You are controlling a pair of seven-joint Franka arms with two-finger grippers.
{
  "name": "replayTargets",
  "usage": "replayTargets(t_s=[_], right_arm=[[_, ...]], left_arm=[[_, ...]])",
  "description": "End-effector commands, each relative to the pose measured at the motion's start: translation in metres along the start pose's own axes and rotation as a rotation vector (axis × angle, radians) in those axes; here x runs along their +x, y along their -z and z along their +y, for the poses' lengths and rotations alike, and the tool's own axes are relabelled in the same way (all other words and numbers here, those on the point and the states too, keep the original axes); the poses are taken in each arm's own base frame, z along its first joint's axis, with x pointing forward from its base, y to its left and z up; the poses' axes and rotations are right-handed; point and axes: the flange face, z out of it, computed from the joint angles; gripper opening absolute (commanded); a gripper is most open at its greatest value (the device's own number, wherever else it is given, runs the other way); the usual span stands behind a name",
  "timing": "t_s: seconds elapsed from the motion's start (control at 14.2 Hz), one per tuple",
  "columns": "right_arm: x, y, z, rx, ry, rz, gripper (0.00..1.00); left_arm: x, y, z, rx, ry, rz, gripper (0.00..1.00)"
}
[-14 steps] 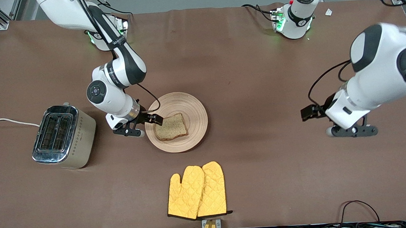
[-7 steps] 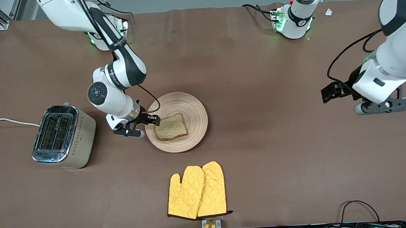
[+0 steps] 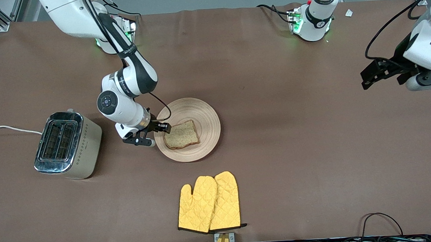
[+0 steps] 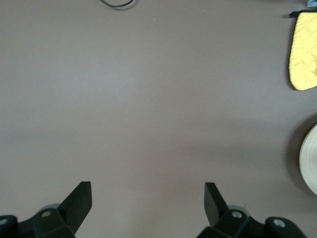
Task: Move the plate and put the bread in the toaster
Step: 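Lower the right gripper onto the bread slice and grasp it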
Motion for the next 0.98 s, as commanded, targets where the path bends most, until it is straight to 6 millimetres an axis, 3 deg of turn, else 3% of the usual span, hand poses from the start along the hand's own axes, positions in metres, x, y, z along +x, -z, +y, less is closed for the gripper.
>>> replayTargets(t_s=[0.0, 0.14, 0.28, 0.49, 0.91], right_arm=[[-0.003, -0.004, 0.000, 0.005, -0.009, -0.002, 0.58], [-0.003, -0.012, 0.001, -0.002, -0.010, -0.011, 0.58], [-0.003, -0.015, -0.002, 0.002, -0.006, 0.001, 0.57], [-0.009, -0.025, -0.009, -0.004, -0.028, -0.002, 0.48], [-0.007, -0.032, -0.007, -0.006, -0.030, 0.000, 0.47]], left_arm=[[-0.030, -0.003, 0.001, 0.033, -0.010, -0.020, 1.00], [-0.048, 0.000, 0.009, 0.008, -0.010, -0.028, 1.00], [-0.054, -0.001, 0.004, -0.004, 0.001, -0.037, 1.00], [-0.050, -0.006, 0.004, -0.007, -0.007, -0.047, 1.00], [-0.039, -0.016, -0.007, -0.008, 0.013, -0.065, 1.00]])
